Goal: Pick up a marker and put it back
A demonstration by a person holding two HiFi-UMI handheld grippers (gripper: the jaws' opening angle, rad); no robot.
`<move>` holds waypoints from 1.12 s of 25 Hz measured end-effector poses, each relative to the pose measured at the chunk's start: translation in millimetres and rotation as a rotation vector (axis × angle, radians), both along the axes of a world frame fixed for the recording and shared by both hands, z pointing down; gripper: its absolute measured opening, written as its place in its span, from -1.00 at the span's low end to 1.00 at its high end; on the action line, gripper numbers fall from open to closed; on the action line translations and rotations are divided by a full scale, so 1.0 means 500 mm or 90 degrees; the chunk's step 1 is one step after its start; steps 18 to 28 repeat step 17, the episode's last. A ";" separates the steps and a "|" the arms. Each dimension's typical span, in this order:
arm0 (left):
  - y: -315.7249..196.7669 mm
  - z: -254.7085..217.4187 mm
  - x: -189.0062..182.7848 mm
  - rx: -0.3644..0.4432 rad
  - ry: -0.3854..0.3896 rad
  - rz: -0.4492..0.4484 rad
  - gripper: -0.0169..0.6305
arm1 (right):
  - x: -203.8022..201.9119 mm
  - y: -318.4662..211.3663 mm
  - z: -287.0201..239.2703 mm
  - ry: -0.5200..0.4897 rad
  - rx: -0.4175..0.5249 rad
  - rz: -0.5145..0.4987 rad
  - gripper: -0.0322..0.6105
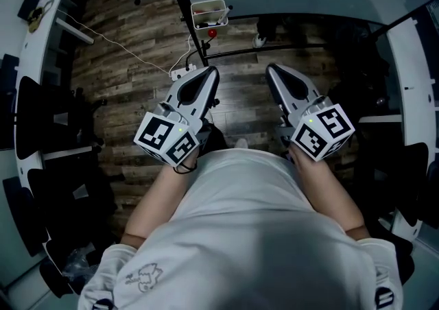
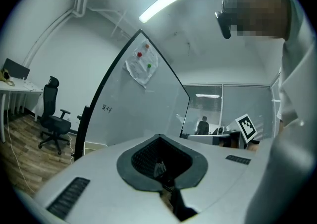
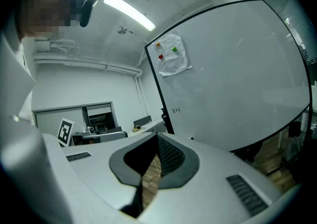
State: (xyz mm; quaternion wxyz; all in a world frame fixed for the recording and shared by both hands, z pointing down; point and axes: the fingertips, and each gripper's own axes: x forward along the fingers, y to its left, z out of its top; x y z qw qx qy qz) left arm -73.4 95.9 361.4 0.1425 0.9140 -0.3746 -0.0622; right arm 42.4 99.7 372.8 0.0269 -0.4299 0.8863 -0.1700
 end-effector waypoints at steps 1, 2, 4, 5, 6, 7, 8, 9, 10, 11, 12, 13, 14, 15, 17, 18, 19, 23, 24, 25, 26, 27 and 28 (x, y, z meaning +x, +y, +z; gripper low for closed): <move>0.005 0.000 0.005 -0.002 0.000 0.002 -0.93 | 0.005 0.005 -0.001 -0.001 0.000 0.002 -0.87; 0.009 0.001 0.011 -0.003 0.001 0.004 -0.93 | 0.010 0.010 -0.001 -0.001 0.000 0.003 -0.87; 0.016 0.001 0.022 0.000 0.003 0.010 -0.93 | 0.019 0.017 -0.002 0.000 0.001 0.003 -0.87; 0.019 0.000 0.027 0.002 0.004 0.012 -0.93 | 0.022 0.020 -0.003 0.001 0.003 0.002 -0.87; 0.022 -0.001 0.031 0.002 0.004 0.014 -0.93 | 0.024 0.022 -0.005 0.002 0.004 0.003 -0.87; 0.023 -0.002 0.034 0.001 0.004 0.015 -0.93 | 0.025 0.024 -0.006 0.003 0.005 0.005 -0.87; 0.025 -0.001 0.036 0.001 0.004 0.017 -0.93 | 0.026 0.026 -0.006 0.004 0.004 0.007 -0.87; 0.026 -0.001 0.038 0.002 0.004 0.019 -0.93 | 0.025 0.027 -0.006 0.006 0.005 0.008 -0.87; 0.028 0.000 0.038 0.004 0.004 0.021 -0.93 | 0.024 0.029 -0.006 0.009 0.007 0.007 -0.87; 0.029 -0.001 0.037 0.006 0.005 0.022 -0.93 | 0.021 0.032 -0.007 0.014 0.009 0.006 -0.87; 0.028 -0.001 0.036 0.007 0.006 0.022 -0.93 | 0.019 0.033 -0.009 0.018 0.011 0.005 -0.87; 0.027 -0.001 0.036 0.008 0.007 0.021 -0.93 | 0.018 0.033 -0.010 0.020 0.013 0.005 -0.87; 0.026 0.001 0.037 0.008 0.008 0.021 -0.93 | 0.018 0.033 -0.011 0.021 0.015 0.004 -0.87; 0.026 0.004 0.038 0.007 0.009 0.022 -0.93 | 0.018 0.032 -0.012 0.020 0.016 0.004 -0.87; 0.026 0.011 0.041 0.004 0.011 0.026 -0.93 | 0.020 0.031 -0.013 0.019 0.017 0.003 -0.87; 0.026 0.011 0.041 0.004 0.011 0.026 -0.93 | 0.020 0.031 -0.013 0.019 0.017 0.003 -0.87; 0.026 0.011 0.041 0.004 0.011 0.026 -0.93 | 0.020 0.031 -0.013 0.019 0.017 0.003 -0.87; 0.026 0.011 0.041 0.004 0.011 0.026 -0.93 | 0.020 0.031 -0.013 0.019 0.017 0.003 -0.87; 0.026 0.011 0.041 0.004 0.011 0.026 -0.93 | 0.020 0.031 -0.013 0.019 0.017 0.003 -0.87; 0.026 0.011 0.041 0.004 0.011 0.026 -0.93 | 0.020 0.031 -0.013 0.019 0.017 0.003 -0.87; 0.026 0.011 0.041 0.004 0.011 0.026 -0.93 | 0.020 0.031 -0.013 0.019 0.017 0.003 -0.87; 0.026 0.011 0.041 0.004 0.011 0.026 -0.93 | 0.020 0.031 -0.013 0.019 0.017 0.003 -0.87; 0.026 0.011 0.041 0.004 0.011 0.026 -0.93 | 0.020 0.031 -0.013 0.019 0.017 0.003 -0.87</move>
